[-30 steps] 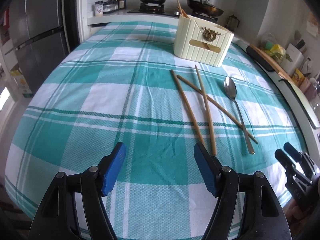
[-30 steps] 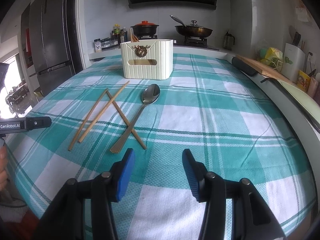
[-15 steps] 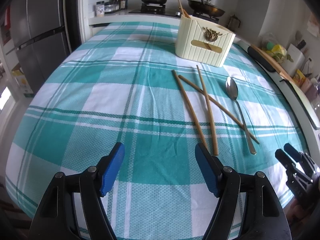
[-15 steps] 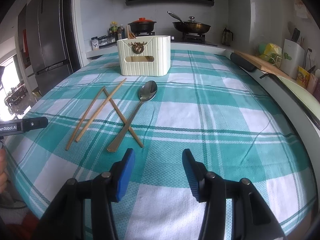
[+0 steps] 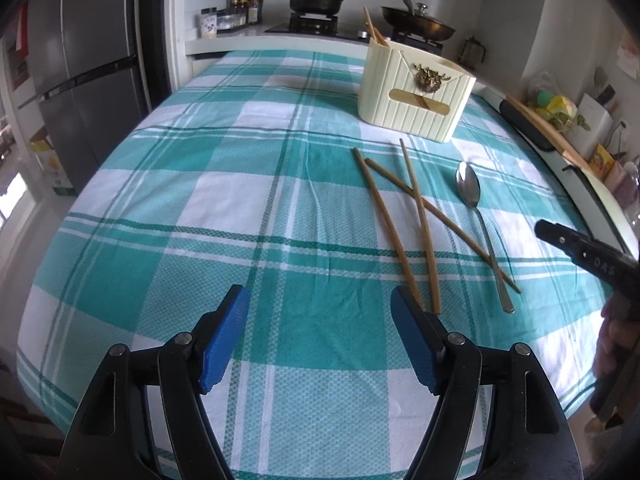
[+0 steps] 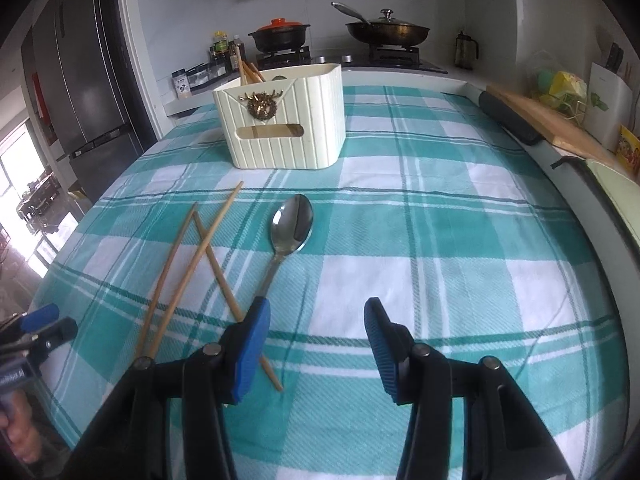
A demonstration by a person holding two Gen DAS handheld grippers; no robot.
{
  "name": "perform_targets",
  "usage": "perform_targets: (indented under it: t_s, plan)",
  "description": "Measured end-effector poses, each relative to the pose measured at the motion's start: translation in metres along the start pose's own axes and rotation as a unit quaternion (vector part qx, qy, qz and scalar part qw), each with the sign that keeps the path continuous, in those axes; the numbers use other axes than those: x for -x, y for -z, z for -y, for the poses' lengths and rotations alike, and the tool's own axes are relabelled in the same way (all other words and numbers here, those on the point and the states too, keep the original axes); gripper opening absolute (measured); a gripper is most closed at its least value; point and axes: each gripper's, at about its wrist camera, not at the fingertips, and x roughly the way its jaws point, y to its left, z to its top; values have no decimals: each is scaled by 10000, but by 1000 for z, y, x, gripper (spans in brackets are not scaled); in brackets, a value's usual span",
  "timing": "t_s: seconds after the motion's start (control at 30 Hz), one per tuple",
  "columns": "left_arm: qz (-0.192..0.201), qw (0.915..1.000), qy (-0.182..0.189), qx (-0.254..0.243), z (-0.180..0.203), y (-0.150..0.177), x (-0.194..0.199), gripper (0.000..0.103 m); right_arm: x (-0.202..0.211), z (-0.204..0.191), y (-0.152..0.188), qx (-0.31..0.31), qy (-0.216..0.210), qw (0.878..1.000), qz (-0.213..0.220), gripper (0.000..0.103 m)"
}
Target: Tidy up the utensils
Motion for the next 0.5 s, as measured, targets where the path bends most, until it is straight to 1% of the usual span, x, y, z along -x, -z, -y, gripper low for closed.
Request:
perform_targets:
  t_s: [0.03,0.13,0.2,0.23,0.27,0.3,0.4,0.5]
  plan:
    - [12,10000,-10,6,-1,0,1,75,-10,-4,-5,-8,-88,9999,-120,50]
    - [39,10000,-41,23,-3,0,2,75,-44,-14,-13,-61,-144,9986,-497,44]
    - [56,10000,-59,37,-5,0,4,75,-63,-18,-14,-170,-190,9968,-753,33]
    - [65,9999,-67,39,-6,0,4,75,-70,-21,-14,-142,-161,9961,-850,32]
    - [77,9999,-83,38,-6,1,5,76,-71,-27,-15,34,-12,9971,-760,29]
    - [84,9999,-102,36,-7,2,5,76,-73,-33,-16,238,153,9965,-785,12]
    - [47,9999,-128,39,-9,4,3,77,-72,-33,-18,310,216,9960,-810,8]
    - [-31,9999,-100,57,-10,4,-2,77,-68,-13,-22,207,361,9960,-791,8]
